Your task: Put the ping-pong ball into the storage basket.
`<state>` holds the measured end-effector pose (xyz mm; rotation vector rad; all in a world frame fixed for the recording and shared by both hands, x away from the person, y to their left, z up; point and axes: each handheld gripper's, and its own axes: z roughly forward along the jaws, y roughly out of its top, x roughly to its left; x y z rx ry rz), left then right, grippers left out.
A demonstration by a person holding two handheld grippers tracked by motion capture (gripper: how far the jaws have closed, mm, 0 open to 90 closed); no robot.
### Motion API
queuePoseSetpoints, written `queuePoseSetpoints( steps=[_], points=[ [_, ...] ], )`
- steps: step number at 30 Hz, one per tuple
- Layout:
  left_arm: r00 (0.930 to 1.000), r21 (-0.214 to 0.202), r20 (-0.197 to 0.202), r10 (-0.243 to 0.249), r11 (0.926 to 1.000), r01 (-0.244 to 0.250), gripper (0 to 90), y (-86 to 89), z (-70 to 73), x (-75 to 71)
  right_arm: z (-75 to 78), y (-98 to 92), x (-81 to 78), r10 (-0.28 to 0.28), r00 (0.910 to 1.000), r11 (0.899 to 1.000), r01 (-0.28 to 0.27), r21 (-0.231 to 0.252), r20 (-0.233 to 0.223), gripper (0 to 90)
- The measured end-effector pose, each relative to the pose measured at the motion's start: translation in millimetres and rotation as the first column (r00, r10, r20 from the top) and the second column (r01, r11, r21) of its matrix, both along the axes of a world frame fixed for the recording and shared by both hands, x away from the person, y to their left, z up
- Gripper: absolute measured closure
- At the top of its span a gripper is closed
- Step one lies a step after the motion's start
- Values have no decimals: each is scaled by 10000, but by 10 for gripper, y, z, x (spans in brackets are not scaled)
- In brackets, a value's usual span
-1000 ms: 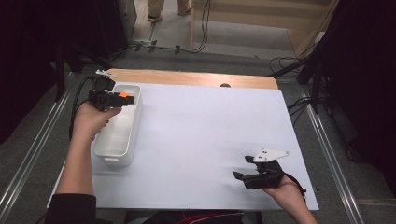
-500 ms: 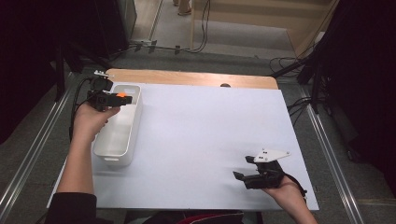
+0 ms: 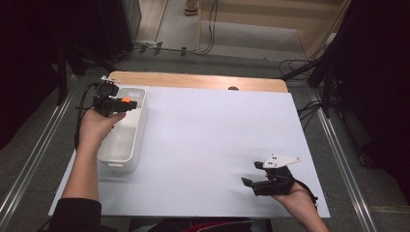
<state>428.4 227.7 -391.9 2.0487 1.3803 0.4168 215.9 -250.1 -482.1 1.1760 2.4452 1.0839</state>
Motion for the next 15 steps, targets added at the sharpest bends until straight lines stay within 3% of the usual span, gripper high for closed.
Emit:
queuePoseSetpoints(
  steps=[15],
  points=[
    [9996,-39,-226,149,9999,-150,496,-27,-77,23,-1,0,1,33,10000,10000,-33,14,49,220]
  ],
)
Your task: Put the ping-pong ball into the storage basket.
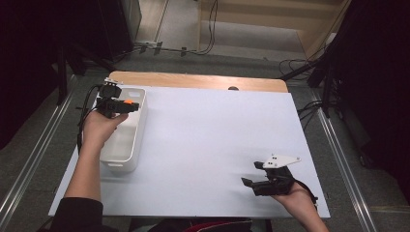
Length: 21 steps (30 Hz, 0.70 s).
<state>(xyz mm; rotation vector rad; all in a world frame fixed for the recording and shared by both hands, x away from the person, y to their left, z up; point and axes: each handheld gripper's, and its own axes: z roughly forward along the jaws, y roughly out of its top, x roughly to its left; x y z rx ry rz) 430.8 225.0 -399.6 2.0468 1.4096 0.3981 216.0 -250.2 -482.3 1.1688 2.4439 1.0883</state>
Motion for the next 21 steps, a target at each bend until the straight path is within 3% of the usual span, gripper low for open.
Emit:
queuePoseSetpoints(
  steps=[7,13,21],
  points=[
    [10000,-113,14,-86,9999,87,491,14,21,-6,1,-1,2,4,10000,10000,-4,-11,-14,220],
    [9999,48,51,-144,9999,144,338,-14,65,-5,0,2,2,24,10000,10000,-24,-14,-11,220],
    [9994,-237,129,-318,9992,321,306,-4,174,-32,1,0,-1,7,10000,10000,-7,-1,-29,220]
  ],
)
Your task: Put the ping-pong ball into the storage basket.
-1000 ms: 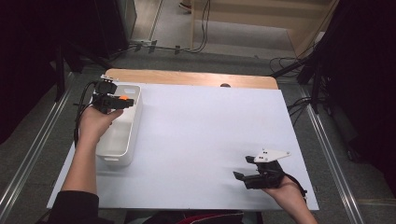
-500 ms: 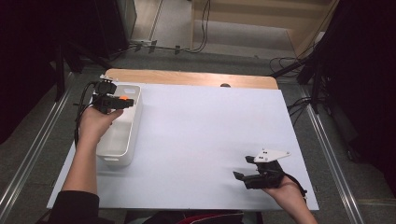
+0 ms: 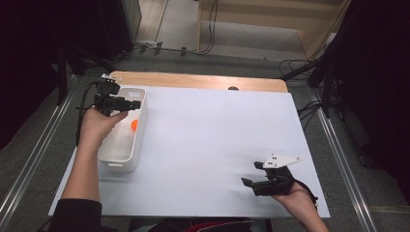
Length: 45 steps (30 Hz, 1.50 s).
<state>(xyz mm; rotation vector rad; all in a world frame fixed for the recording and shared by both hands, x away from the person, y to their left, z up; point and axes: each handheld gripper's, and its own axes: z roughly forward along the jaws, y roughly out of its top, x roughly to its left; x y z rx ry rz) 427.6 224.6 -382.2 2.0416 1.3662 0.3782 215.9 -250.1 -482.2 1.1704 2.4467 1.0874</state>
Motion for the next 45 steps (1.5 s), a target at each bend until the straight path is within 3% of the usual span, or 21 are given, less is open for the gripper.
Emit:
queuePoseSetpoints(
  steps=[10,13,21,27,38,45],
  points=[
    [9984,-322,154,-539,9980,543,300,-88,138,-54,0,-5,-4,-30,10000,10000,30,-12,-15,220],
    [9962,-753,96,-868,9933,873,265,-128,164,-61,-1,-14,3,-43,10000,10000,43,13,-6,220],
    [9906,-921,74,-1369,9863,1370,251,-247,194,-96,1,-14,-3,-86,10000,10000,86,-18,47,220],
    [9798,-1333,-132,-1996,9715,1961,212,-374,214,-119,0,-17,-4,-86,10000,10000,86,29,29,220],
    [9708,-966,95,-2398,9661,2396,213,-602,248,-195,5,-29,-9,-82,10000,10000,82,30,36,220],
    [9615,-1060,137,-2746,9557,2744,213,-700,233,-225,4,-34,-9,-85,10000,10000,85,42,25,220]
  ],
)
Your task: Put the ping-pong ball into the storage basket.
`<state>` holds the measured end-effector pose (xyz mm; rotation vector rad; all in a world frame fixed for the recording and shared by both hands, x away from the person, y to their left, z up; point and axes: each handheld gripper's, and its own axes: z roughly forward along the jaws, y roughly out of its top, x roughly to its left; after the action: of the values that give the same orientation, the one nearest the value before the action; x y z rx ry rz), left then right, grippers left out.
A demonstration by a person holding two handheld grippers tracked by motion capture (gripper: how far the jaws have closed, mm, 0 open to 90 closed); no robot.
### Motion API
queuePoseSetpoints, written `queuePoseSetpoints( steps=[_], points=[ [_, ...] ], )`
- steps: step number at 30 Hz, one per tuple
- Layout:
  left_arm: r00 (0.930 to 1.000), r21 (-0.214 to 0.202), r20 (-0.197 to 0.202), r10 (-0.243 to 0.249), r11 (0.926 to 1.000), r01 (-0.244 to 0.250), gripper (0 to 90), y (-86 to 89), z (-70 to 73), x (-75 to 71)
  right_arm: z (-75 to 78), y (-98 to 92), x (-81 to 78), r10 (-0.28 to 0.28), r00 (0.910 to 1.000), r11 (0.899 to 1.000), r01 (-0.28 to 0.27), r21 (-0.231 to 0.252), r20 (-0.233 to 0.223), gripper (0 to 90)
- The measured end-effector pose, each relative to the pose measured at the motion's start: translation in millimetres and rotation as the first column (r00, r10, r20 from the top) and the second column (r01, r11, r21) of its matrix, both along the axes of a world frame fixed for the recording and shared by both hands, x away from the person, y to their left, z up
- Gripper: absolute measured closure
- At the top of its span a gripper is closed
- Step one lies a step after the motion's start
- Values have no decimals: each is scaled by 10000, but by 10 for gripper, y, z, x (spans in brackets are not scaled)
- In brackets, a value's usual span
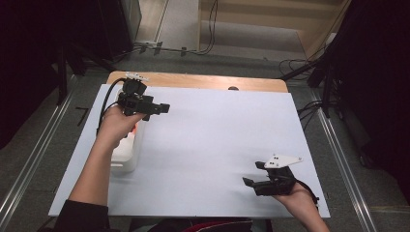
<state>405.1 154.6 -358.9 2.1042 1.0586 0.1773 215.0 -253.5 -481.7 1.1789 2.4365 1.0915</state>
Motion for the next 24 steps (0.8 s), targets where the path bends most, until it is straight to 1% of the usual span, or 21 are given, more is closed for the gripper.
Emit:
queuePoseSetpoints(
  steps=[7,9,12,14,19,24],
  points=[
    [9999,39,-41,-150,9999,150,213,-45,-28,-5,2,-2,-4,4,10000,10000,-4,1,1,220],
    [9998,12,4,-187,9998,187,214,-57,-43,-7,3,-5,-3,-26,10000,10000,26,2,6,220],
    [9999,108,10,-142,9998,142,214,-85,-63,-15,4,-5,-4,-19,10000,10000,19,-15,25,220],
    [9997,128,-19,-240,9996,241,214,-94,-78,-22,5,-5,-6,-34,10000,10000,34,-13,7,220],
    [9994,37,-45,-340,9994,340,214,-136,-105,-48,7,-8,-6,-49,10000,10000,49,-4,23,220],
    [9986,294,57,-523,9982,521,215,-184,-146,-65,9,-9,-9,-71,10000,10000,71,8,39,220]
  ],
)
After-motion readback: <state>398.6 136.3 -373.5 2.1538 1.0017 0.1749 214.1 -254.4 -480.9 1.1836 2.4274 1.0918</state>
